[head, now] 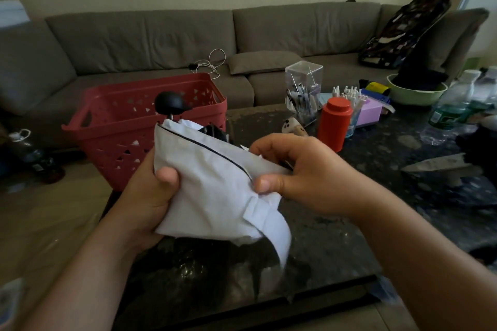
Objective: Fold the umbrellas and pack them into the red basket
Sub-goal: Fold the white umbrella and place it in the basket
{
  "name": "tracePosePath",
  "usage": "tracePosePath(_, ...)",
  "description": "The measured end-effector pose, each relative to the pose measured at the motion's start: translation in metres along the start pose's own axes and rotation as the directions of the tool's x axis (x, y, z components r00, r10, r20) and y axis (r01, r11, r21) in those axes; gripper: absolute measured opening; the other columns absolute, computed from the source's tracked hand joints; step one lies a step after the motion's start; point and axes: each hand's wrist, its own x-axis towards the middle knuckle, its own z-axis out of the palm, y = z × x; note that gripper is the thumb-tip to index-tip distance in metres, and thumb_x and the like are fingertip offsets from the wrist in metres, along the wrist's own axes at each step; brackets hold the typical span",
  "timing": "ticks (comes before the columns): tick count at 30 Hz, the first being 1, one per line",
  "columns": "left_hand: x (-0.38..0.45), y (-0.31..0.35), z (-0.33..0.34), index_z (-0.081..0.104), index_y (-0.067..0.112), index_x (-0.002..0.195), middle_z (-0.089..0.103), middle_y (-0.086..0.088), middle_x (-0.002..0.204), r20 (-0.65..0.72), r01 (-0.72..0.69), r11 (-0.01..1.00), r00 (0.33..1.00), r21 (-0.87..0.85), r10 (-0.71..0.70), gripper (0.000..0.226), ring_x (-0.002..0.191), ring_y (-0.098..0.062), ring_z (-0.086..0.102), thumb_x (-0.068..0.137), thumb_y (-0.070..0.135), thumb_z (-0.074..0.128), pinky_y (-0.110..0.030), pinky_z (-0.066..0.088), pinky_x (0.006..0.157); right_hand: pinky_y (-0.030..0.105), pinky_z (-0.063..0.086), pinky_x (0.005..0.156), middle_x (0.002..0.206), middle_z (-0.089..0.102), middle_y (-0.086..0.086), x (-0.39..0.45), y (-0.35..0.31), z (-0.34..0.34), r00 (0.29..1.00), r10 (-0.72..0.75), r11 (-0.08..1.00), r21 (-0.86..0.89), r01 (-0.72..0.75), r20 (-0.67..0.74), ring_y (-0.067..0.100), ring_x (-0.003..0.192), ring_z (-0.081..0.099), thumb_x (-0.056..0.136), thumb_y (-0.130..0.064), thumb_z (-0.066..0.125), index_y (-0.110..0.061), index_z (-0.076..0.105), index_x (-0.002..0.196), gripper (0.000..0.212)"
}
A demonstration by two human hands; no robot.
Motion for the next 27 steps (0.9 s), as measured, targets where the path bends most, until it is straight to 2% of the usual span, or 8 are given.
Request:
tracePosePath(3, -0.001, 0.002, 0.001, 0.065, 0.031, 0.136, 0.072, -0.008, 0.132, -0.009, 0.012, 0.999, 1.0, -0.043, -0.012, 0.1, 0.118, -0.027, 0.072, 0.052, 0.081, 0.084, -0.039, 0.063, 0.088, 0.032, 0.056, 0.088, 0.119, 0.055, -0.015, 0.002, 0.014, -0.008, 0.995, 0.085, 0.996, -0.043, -0.083, 0.045, 0.005, 0.106, 0.058, 0.087, -0.019, 0.081, -0.038, 0.075, 0.115, 0.034)
tracePosePath(5, -0.003, 0.0, 0.001, 0.062, 0.022, 0.139, 0.071, -0.013, 0.133, -0.011, 0.056, 0.996, 0.998, -0.074, -0.057, 0.113, 0.115, -0.029, 0.073, 0.046, 0.081, 0.086, -0.041, 0.064, 0.086, 0.038, 0.058, 0.094, 0.127, 0.056, -0.01, 0.001, 0.022, -0.015, 0.981, 0.145, 0.985, 0.071, -0.155, 0.125, 0.012, 0.112, 0.063, 0.083, 0.0, 0.077, -0.037, 0.075, 0.116, 0.05)
tracePosePath(8, -0.006, 0.001, 0.003, 0.058, 0.008, 0.14, 0.076, -0.016, 0.122, -0.027, 0.144, 0.982, 0.989, -0.121, -0.148, 0.131, 0.103, -0.029, 0.078, 0.036, 0.083, 0.088, -0.037, 0.065, 0.074, 0.034, 0.058, 0.09, 0.12, 0.069, -0.013, -0.003, 0.025, -0.021, 0.949, 0.168, 0.966, 0.147, -0.212, 0.266, 0.008, 0.101, 0.068, 0.087, 0.0, 0.076, -0.041, 0.072, 0.124, 0.056)
tracePosePath(15, -0.009, 0.009, 0.015, 0.084, 0.017, 0.092, 0.076, -0.014, 0.075, 0.067, 0.282, 0.944, 0.959, -0.173, -0.275, 0.095, 0.055, -0.027, 0.074, 0.023, 0.084, 0.088, -0.031, 0.055, 0.041, 0.042, 0.061, 0.087, 0.108, 0.077, 0.002, -0.002, 0.022, -0.007, 0.928, 0.154, 0.934, 0.255, -0.249, 0.34, 0.032, 0.097, 0.072, 0.1, -0.011, 0.068, -0.03, 0.078, 0.105, 0.022)
tracePosePath(19, -0.008, 0.011, 0.007, 0.081, 0.017, 0.113, 0.076, -0.025, 0.094, 0.082, 0.469, 0.871, 0.883, -0.144, -0.462, 0.092, 0.078, -0.036, 0.071, 0.055, 0.087, 0.073, -0.039, 0.057, 0.063, 0.035, 0.057, 0.077, 0.087, 0.074, 0.009, 0.001, 0.025, -0.018, 0.926, 0.193, 0.952, 0.165, -0.257, 0.324, 0.028, 0.082, 0.071, 0.1, -0.031, 0.065, -0.031, 0.078, 0.086, 0.019)
tracePosePath(21, -0.007, 0.009, 0.004, 0.072, 0.015, 0.128, 0.066, -0.03, 0.093, 0.018, 0.486, 0.861, 0.872, -0.149, -0.489, 0.099, 0.07, -0.034, 0.062, 0.058, 0.085, 0.076, -0.037, 0.049, 0.058, 0.036, 0.056, 0.083, 0.088, 0.072, 0.005, 0.0, 0.029, -0.029, 0.905, 0.239, 0.94, 0.15, -0.307, 0.353, 0.019, 0.083, 0.068, 0.095, -0.05, 0.057, -0.035, 0.076, 0.078, 0.029)
tracePosePath(25, -0.004, 0.004, 0.01, 0.07, 0.006, 0.129, 0.067, -0.026, 0.086, -0.005, 0.563, 0.795, 0.815, -0.226, -0.579, 0.093, 0.056, -0.03, 0.062, 0.071, 0.079, 0.071, -0.034, 0.053, 0.053, 0.032, 0.049, 0.081, 0.086, 0.071, 0.002, 0.003, 0.05, -0.028, 0.894, 0.234, 0.822, 0.414, -0.391, 0.381, 0.013, 0.08, 0.064, 0.087, -0.063, 0.064, -0.023, 0.078, 0.078, 0.043)
tracePosePath(27, -0.003, 0.003, 0.014, 0.068, 0.007, 0.136, 0.073, -0.025, 0.119, 0.069, 0.616, 0.713, 0.771, -0.335, -0.633, 0.092, 0.1, -0.038, 0.074, 0.072, 0.074, 0.077, -0.048, 0.057, 0.101, 0.032, 0.053, 0.086, 0.1, 0.073, 0.006, 0.004, 0.064, -0.02, 0.898, 0.153, 0.695, 0.6, -0.395, 0.414, 0.018, 0.093, 0.068, 0.081, -0.057, 0.081, -0.016, 0.078, 0.096, 0.044)
